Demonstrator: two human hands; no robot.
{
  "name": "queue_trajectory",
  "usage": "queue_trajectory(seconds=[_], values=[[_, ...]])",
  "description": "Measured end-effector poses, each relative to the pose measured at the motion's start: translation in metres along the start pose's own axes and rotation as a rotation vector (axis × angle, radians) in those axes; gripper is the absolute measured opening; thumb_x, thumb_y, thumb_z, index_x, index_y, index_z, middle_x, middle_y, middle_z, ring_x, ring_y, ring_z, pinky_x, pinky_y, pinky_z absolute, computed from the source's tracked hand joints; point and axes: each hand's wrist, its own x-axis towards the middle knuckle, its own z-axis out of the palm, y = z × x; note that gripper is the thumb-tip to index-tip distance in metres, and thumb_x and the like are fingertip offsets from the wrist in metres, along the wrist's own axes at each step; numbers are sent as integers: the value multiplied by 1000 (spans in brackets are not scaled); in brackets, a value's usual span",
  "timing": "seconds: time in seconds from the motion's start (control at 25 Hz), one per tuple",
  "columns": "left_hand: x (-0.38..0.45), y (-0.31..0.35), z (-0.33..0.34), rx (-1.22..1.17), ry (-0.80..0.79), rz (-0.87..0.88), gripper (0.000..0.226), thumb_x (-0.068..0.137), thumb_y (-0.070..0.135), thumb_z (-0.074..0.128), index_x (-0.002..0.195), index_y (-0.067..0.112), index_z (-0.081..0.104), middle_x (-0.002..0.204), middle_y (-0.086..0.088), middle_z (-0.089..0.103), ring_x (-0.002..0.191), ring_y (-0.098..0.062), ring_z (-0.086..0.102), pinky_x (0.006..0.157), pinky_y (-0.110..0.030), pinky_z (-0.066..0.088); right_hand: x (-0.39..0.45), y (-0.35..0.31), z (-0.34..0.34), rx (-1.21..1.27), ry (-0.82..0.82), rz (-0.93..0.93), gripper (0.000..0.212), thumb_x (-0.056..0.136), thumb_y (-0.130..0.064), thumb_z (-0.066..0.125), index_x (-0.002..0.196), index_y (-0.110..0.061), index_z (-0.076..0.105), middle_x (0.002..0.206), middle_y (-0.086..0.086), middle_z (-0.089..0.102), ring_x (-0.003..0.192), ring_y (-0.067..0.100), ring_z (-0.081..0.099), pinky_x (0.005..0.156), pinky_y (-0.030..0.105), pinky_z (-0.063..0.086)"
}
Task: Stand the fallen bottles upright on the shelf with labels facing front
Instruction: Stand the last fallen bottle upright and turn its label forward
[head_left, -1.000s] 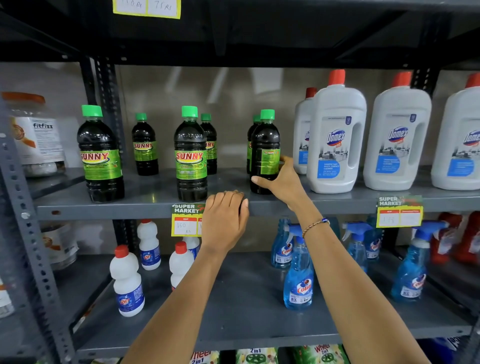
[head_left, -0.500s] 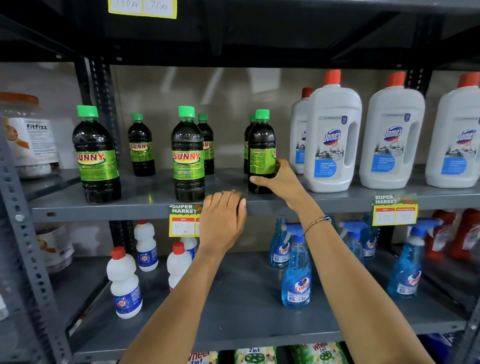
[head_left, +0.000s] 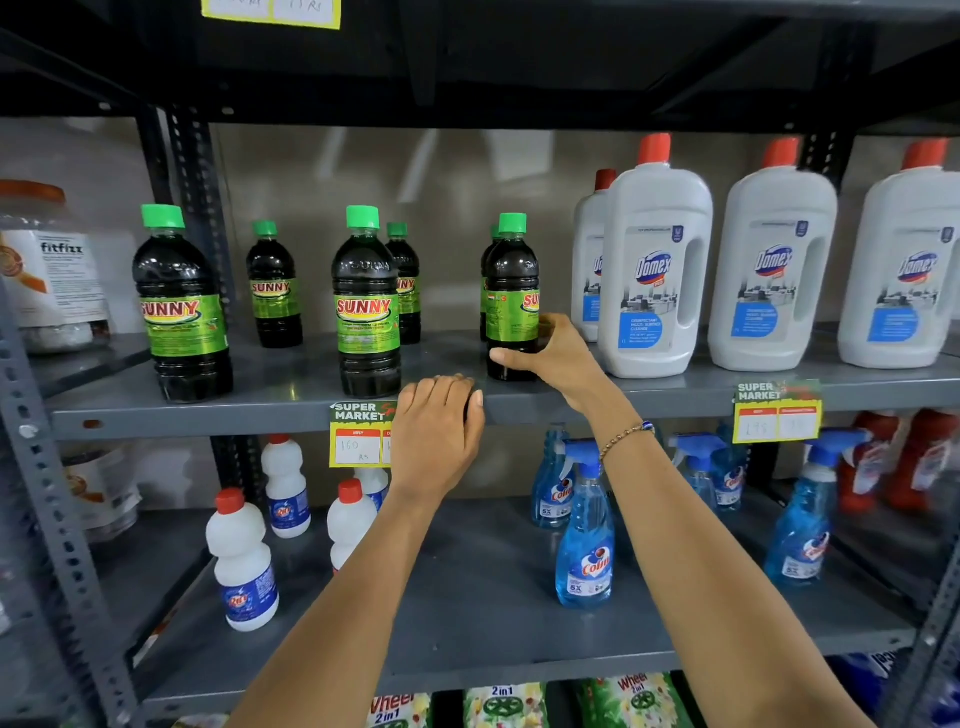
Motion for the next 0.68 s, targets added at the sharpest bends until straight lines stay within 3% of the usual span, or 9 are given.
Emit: queue_trajectory(seconds=[0.2,0.32,0.52,0.68], values=[[0,-1,1,-6,-28,-25,32,97,29,39,99,12,66,94,-2,68,85,-23,60,84,-34,38,10,5,-5,30,-137,8,66,72,4,76,131,-4,49,123,10,64,115,22,59,107,44,44],[0,0,1,-6,-28,-24,32,97,29,39,99,12,66,94,-2,69,85,-22,59,85,-34,39,10,8,-3,3,-105,10,73,68,-4,82,132,-6,47,124,5,63,116,21,58,107,43,44],[0,0,1,4,-14,-10,32,97,29,39,100,11,66,94,-2,69,85,-22,60,85,-32,36,1,4,2,-104,41,-5,87,62,-24,89,128,-8,36,118,-2,50,109,15,51,98,31,44],[-1,-1,1,9,-16,-6,32,97,29,39,100,11,66,95,-3,69,86,-23,60,85,-32,36,5,4,-2,-18,-81,49,93,67,-20,86,138,-5,26,126,1,49,118,16,50,103,30,42]])
